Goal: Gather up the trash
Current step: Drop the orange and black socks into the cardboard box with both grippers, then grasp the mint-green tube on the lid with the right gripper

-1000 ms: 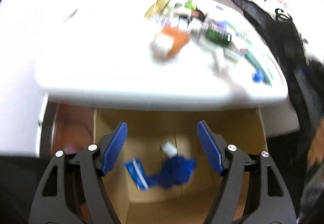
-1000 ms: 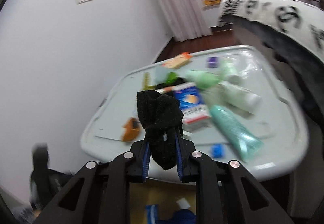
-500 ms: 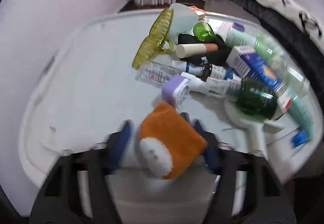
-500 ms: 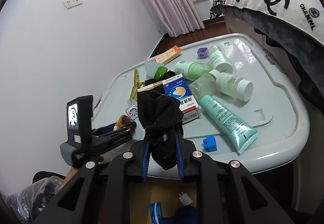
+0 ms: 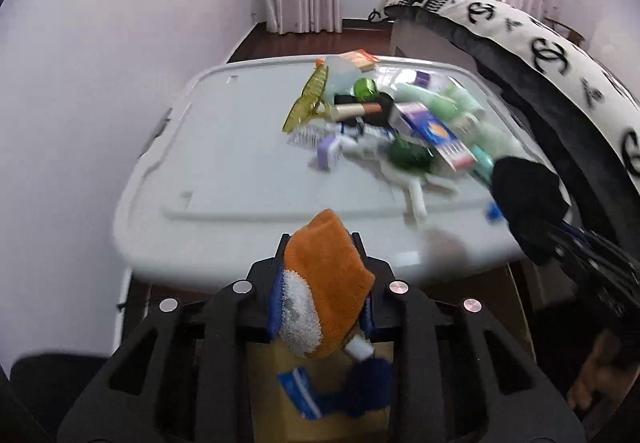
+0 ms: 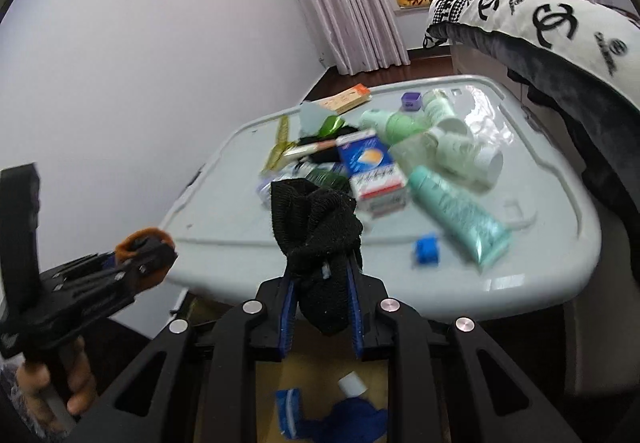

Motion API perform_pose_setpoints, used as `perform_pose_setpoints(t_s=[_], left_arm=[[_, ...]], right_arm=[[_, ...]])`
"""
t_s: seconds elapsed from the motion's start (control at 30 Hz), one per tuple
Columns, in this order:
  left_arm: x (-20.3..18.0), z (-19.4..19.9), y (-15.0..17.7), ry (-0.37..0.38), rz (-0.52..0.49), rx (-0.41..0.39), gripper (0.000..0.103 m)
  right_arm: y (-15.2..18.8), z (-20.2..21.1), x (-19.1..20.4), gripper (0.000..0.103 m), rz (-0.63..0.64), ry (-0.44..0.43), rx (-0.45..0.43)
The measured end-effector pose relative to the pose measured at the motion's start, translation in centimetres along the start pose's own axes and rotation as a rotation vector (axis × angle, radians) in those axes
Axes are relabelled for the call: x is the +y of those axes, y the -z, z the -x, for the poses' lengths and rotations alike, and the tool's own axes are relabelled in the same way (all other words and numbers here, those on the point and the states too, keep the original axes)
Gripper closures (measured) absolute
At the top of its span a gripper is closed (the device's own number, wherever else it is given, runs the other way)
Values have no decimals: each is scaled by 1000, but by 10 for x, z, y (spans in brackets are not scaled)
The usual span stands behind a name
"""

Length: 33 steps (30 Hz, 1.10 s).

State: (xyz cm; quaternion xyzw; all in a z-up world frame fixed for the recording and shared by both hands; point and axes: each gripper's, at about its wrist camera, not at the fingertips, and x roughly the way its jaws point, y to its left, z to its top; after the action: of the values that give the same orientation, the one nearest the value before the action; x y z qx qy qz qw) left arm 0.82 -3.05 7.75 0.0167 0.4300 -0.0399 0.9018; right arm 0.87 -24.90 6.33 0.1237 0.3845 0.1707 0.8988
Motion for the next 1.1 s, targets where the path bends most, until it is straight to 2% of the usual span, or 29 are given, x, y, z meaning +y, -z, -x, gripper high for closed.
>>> perform_pose_setpoints(t_s=[0.13, 0.23, 0.33, 0.43, 0.5, 0.53, 0.6, 0.63, 0.7, 0.77, 1.0, 1.1], left_arm=[[-3, 6, 53, 9, 2, 34, 75], [-2, -20, 91, 27, 6, 139, 75], [5, -50, 110, 40, 39, 284, 75], [10, -63, 114, 27, 59, 335, 75], [9, -67, 115, 17, 52, 348, 73], [8, -69, 115, 14, 46, 356, 70], [7, -70, 116, 6, 37, 367, 64], [7, -71, 116, -1, 32, 371, 54], [7, -70, 117, -22, 24, 368, 41], [6, -68, 117, -29, 21, 357, 36], [5, -68, 117, -33, 20, 360, 35], [8, -68, 115, -29, 34, 348, 35]], right_arm=[[51, 12, 20, 81, 1, 21, 57], [82, 6, 30, 81, 32, 50, 160], [91, -1, 33, 81, 60, 80, 213], [94, -8, 30, 80, 55, 103, 240], [97, -12, 27, 77, 45, 111, 263], [99, -13, 26, 72, 41, 116, 271], [99, -14, 25, 57, 38, 127, 275], [99, -13, 25, 47, 40, 136, 263], [98, -11, 25, 46, 39, 133, 254], [98, -11, 24, 46, 36, 134, 254], [89, -6, 16, 46, -15, 94, 231], [64, 0, 0, 46, -61, 82, 184]])
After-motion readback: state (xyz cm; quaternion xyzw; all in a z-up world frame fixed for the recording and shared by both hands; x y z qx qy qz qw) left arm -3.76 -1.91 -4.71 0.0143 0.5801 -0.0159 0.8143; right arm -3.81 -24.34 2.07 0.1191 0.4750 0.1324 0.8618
